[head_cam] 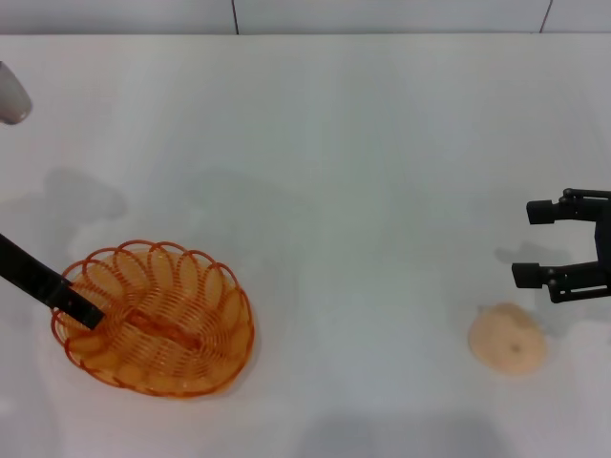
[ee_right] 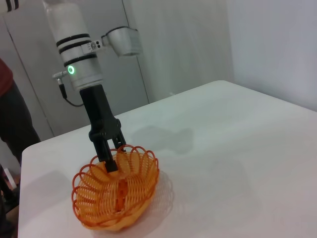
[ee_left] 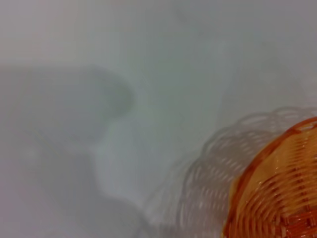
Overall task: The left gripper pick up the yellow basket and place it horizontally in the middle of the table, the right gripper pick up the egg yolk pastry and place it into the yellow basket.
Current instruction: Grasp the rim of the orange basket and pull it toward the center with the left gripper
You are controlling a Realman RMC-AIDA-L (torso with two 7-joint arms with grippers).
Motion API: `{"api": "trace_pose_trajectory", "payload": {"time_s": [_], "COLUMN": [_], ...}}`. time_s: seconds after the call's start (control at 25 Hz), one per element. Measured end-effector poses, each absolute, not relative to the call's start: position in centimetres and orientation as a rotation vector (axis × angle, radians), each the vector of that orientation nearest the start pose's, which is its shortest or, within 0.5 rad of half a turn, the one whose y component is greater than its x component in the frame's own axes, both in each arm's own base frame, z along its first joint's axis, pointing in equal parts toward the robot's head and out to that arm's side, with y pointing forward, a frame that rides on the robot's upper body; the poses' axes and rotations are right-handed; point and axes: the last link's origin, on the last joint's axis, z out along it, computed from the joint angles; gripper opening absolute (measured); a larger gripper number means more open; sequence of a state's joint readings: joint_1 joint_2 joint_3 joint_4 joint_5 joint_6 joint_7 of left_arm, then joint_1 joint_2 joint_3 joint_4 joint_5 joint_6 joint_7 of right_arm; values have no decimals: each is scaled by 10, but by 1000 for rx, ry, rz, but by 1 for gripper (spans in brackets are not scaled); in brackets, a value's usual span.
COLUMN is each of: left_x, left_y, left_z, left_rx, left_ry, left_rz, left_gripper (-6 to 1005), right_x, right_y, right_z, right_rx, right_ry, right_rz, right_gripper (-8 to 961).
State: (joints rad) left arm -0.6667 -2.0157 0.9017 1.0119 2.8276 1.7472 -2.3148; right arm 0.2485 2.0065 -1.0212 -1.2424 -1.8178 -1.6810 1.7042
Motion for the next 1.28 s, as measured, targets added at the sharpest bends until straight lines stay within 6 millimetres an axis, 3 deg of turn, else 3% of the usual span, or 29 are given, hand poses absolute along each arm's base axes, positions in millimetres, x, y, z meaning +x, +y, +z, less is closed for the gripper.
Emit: {"api": "trace_pose_trajectory", "payload": {"time_s": [0.2, 0.28, 0.52, 0.72, 1.16, 1.28], "left_x": [-278, -277, -275, -274, -273, -273], "left_y": [341, 342, 344, 345, 349, 349], "left_z": [54, 54, 53, 52, 54, 55], "left_rx": [-2510, -2513, -2518, -2518, -2505, -2503], "left_ry": [-1364, -1358, -1345, -1340, -1344, -1343], "left_rz": [652, 647, 646, 642, 632, 631], "left_gripper": [727, 537, 534, 402, 345, 242], "right_x": [244, 244, 244, 244, 245, 245], "right_y": [288, 288, 288, 288, 288, 288], "right_z": [67, 67, 67, 67, 68, 68], "right_rx": [-2816, -2816, -2816, -2814, -2809, -2809], "right_ry": [513, 513, 513, 515, 517, 517], "right_rz": [503, 503, 503, 503, 505, 505], "right_gripper": [871, 871, 871, 871, 871, 871]}}
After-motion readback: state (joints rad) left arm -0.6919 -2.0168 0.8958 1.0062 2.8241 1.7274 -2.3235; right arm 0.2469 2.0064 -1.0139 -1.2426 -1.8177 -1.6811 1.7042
